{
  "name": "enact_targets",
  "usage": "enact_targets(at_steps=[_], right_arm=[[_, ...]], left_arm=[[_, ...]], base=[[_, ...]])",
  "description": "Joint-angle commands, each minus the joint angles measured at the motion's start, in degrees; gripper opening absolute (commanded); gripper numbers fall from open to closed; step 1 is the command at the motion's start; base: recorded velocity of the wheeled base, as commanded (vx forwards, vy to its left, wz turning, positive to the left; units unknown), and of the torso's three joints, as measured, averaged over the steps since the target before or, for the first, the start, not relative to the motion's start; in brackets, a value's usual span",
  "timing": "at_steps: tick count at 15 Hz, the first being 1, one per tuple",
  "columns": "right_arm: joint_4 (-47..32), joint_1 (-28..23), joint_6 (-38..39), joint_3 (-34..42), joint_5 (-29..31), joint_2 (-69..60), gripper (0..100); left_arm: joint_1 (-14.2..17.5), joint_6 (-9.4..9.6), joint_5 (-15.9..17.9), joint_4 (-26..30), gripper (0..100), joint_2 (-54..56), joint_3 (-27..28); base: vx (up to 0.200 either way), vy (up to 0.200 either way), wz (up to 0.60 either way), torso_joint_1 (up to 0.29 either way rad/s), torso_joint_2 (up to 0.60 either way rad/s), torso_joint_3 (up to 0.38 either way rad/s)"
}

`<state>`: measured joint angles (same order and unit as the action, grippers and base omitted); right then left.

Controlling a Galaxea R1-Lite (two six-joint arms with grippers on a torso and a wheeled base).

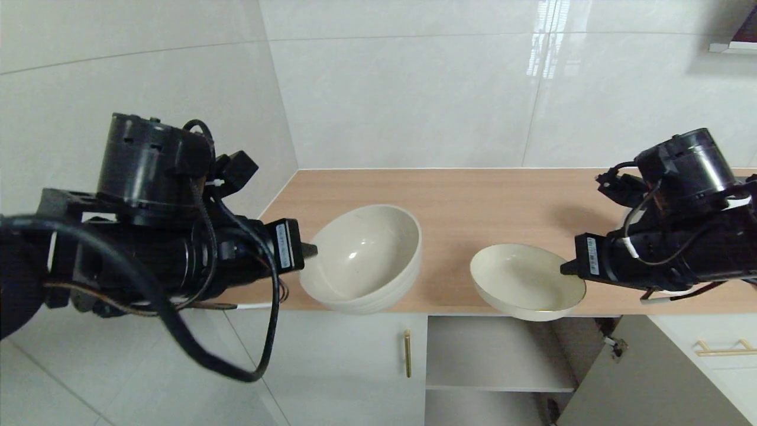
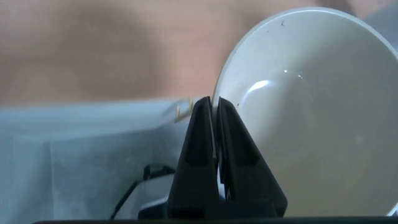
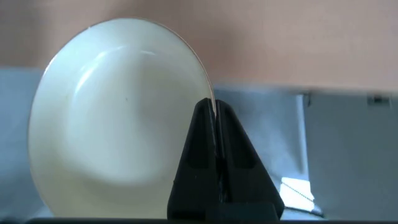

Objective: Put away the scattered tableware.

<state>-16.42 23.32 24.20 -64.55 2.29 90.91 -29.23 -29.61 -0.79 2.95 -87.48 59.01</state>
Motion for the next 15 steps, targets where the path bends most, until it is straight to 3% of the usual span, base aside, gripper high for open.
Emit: enact_targets(at_steps=[1,2,4,11,15], right_arm=[[-0.4,0.1,1.0,3.4,-0.4,-6.1,0],[-0.4,0.4,1.3,6.1,-1.0,-7.7,0],[-0.1,0.8,1.4,8.7,-2.7,-9.0,0],[2.9,1.0,1.2,11.6,-2.8,-7.6,0],[3.1,1.0,1.0,11.9,-2.7,-5.7,0]], left_arm=[[0.0,-0.27,0.0,0.0,0,5.7,-6.3],[-0.5,-0.36,0.1,-0.7,0,8.1,-9.5],[-0.6,-0.45,0.0,-1.0,0,7.9,-10.0],[-1.5,-0.45,0.1,-1.0,0,5.1,-10.1],[-2.5,-0.36,0.0,-1.1,0,4.9,-10.4]], base=[[0.0,0.0,0.0,0.0,0.0,0.0],[0.0,0.0,0.0,0.0,0.0,0.0],[0.0,0.0,0.0,0.0,0.0,0.0],[-0.2,0.0,0.0,0.002,0.0,0.002],[0.0,0.0,0.0,0.0,0.0,0.0]])
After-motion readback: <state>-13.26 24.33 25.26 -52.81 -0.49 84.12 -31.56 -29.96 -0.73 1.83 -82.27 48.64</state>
